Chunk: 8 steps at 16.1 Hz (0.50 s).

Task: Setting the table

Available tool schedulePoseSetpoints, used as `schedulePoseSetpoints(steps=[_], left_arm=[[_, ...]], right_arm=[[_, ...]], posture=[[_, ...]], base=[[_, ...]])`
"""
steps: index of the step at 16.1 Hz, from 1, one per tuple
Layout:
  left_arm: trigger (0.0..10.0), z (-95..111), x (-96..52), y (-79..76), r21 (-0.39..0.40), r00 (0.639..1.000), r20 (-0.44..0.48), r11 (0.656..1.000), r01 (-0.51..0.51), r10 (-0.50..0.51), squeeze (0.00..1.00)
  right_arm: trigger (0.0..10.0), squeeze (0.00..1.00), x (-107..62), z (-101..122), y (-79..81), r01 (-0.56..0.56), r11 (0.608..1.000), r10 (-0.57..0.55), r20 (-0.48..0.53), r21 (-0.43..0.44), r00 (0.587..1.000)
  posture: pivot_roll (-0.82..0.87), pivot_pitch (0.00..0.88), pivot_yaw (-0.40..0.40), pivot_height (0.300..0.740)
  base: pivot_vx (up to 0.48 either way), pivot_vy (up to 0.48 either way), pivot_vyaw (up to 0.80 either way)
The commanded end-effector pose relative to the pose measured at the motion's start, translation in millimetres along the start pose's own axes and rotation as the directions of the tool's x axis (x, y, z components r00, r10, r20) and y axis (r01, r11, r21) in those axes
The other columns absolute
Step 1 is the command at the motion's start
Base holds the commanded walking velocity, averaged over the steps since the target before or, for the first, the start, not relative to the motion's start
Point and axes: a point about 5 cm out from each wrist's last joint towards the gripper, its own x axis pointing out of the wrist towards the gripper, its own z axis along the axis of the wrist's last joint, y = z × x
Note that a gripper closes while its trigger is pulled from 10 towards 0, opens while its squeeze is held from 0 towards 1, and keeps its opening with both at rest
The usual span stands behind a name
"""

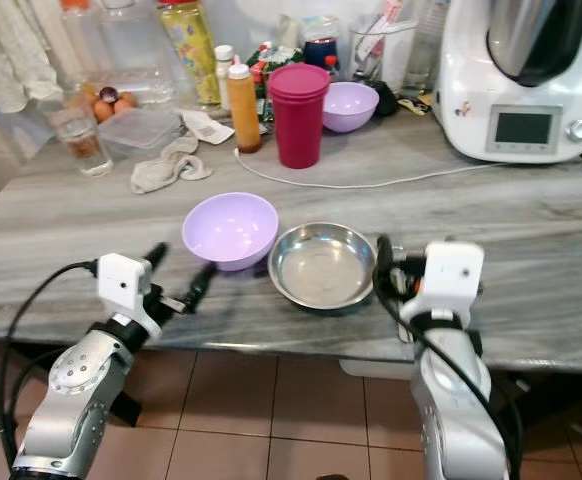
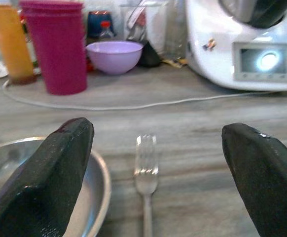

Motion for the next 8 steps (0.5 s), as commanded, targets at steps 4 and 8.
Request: schedulePoseSetpoints(steps=[4, 8], left_arm=[[10.0, 2.0, 4.6, 13.5, 0.029, 0.993, 0.006, 0.993, -0.114, 0.114, 0.00], [10.0, 0.7, 5.8, 11.1, 0.055, 0.990, -0.003, 0.988, -0.142, 0.143, 0.00]], right_arm=[[10.0, 0.00, 1.4, -2.7, 0.3, 0.004, 1.000, -0.004, -0.018, 0.000, 1.000], [10.0, 0.00, 4.4, 4.4, 2.5, -0.005, 1.000, 0.005, 0.019, 0.005, 1.000]], posture=[[-0.34, 0.040, 0.057, 0.740], [-0.33, 0.041, 0.057, 0.740]], base=[[0.000, 0.000, -0.74], [0.000, 0.000, -0.37]])
